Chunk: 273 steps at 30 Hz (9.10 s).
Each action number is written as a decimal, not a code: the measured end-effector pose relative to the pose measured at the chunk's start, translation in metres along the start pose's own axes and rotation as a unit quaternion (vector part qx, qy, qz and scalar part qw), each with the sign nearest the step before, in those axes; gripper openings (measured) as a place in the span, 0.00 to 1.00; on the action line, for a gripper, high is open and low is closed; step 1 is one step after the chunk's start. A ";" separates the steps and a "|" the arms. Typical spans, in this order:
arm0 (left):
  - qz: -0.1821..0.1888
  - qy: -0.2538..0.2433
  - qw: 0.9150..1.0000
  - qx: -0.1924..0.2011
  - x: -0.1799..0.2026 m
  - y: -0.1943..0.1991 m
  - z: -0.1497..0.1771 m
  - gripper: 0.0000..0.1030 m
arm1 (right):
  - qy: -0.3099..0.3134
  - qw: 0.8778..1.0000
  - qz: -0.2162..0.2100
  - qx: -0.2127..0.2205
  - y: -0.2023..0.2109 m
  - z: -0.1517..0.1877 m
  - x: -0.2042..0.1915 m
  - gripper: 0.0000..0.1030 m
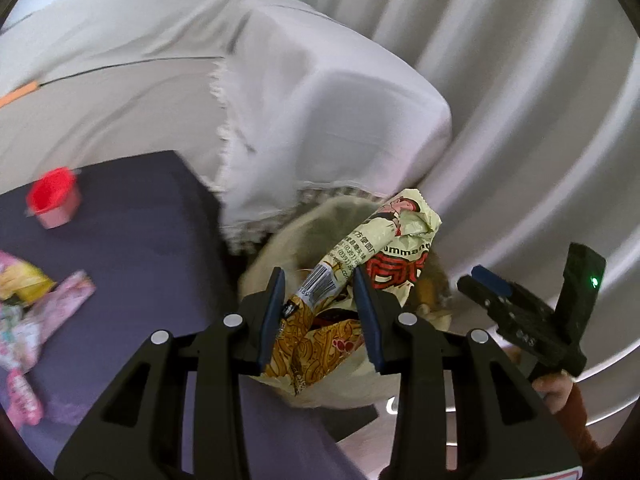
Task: Collect trash
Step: 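Drop both wrappers into the trash bag, opening both grippers, then grasp the pink lollipop card with the left gripper while the right gripper returns to the table, then grasp the pink potato chip bag with the right gripper, then carry the lollipop card with the left gripper while the right gripper carries the chip bag to the bag, then lower the lollipop card into the trash bag and open the left gripper, then release the chip bag into the trash bag with the right gripper while the left gripper returns to the table, then move both open grippers over the tissue pack and pink candy wrapper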
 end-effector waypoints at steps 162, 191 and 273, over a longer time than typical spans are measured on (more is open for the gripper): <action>0.034 -0.035 0.999 0.023 0.073 -0.038 -0.011 0.47 | 0.092 0.995 0.028 0.029 0.047 -0.047 0.008 0.11; -0.051 0.058 0.996 0.041 -0.038 0.024 0.015 0.70 | 0.114 0.992 0.014 -0.059 -0.040 -0.006 -0.041 0.11; -0.194 0.279 0.940 0.021 -0.310 0.142 0.111 0.72 | 0.299 0.935 -0.120 -0.145 -0.110 0.083 -0.329 0.54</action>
Point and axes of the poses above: each gripper's, at about its wrist camera, not at the fingertips, and y roughly against the way its jaws point, x to its right, z to its underside, the point moved 8 cm from there along -y, roughly the way its jaws point, and after that the axes turned 2 degrees about z, right-handed, at the moved point
